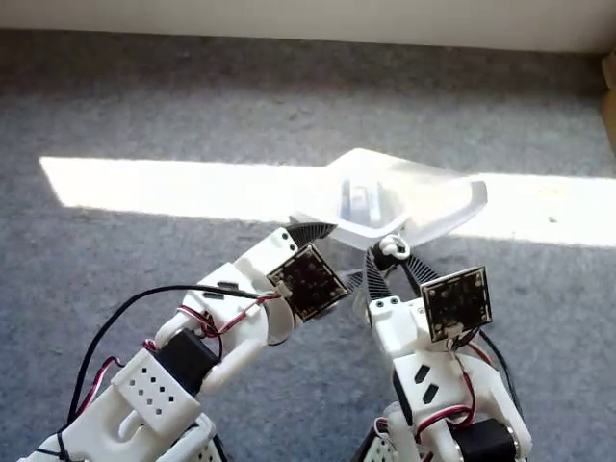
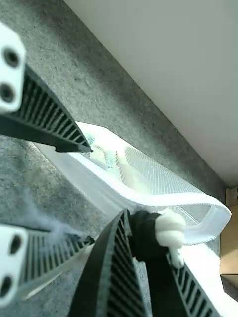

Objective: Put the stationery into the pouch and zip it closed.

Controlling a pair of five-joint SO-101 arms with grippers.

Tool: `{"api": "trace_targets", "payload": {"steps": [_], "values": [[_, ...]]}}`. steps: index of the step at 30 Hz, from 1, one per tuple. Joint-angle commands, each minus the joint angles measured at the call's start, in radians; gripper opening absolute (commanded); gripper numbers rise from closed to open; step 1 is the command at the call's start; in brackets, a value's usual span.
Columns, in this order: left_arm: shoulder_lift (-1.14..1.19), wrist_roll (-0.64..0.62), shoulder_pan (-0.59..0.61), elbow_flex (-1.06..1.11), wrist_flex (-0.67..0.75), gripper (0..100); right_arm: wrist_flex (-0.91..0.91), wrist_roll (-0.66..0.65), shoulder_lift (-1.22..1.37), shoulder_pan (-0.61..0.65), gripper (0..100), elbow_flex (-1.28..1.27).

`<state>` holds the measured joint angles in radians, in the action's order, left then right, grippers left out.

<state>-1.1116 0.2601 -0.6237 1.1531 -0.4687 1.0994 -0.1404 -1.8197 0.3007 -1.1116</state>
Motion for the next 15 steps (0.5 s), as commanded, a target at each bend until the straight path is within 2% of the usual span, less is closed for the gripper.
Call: {"api": "trace_targets", "payload": {"steps": [1,8,15], "values": [[-0.019,0.009,-0.048,0.002,0.025,25,0.021,-0.008,-0.013,0.008,0.5,0.068],[-0.019,0.009,-0.071,0.021,0.028,25,0.059,-0.009,-0.013,0.105,0.5,0.074],[-0.021,0.006,-0.071,0.022,0.028,25,0.18,-0.009,-0.013,0.183,0.5,0.213]]}}
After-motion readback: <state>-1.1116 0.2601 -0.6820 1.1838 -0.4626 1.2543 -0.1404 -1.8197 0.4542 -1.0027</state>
